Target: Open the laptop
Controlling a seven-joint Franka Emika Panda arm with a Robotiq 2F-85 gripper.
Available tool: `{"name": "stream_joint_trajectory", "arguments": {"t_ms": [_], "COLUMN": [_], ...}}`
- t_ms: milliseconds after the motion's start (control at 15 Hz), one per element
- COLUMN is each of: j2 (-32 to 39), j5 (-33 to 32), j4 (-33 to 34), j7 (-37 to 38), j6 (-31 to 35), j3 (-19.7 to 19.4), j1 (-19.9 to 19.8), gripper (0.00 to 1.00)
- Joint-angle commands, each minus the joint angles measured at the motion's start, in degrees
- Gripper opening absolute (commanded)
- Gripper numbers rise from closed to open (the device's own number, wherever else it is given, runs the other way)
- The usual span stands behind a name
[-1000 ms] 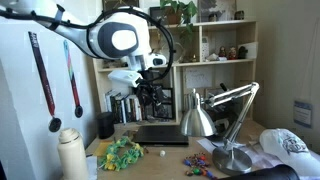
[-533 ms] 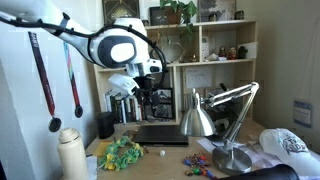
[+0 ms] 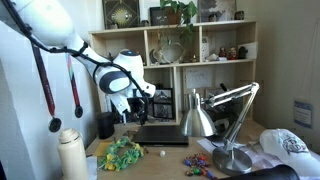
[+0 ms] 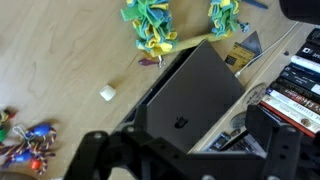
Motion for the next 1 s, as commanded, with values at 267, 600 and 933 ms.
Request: {"name": "stream_joint_trajectory", "arguments": {"t_ms": [267,600,933], "j2": [19.89,29.75,34.5], "j5": [15.25,17.93,17.48], "j4": [14.02,23.45,27.77], "j7": [-4.93,-4.1,-1.94], "j6": [3.84,3.99,3.93], "j3": [5.98,7.11,7.77], "j1": [-2.92,-4.5,-6.48], "gripper": [1.0,1.0,1.0]}}
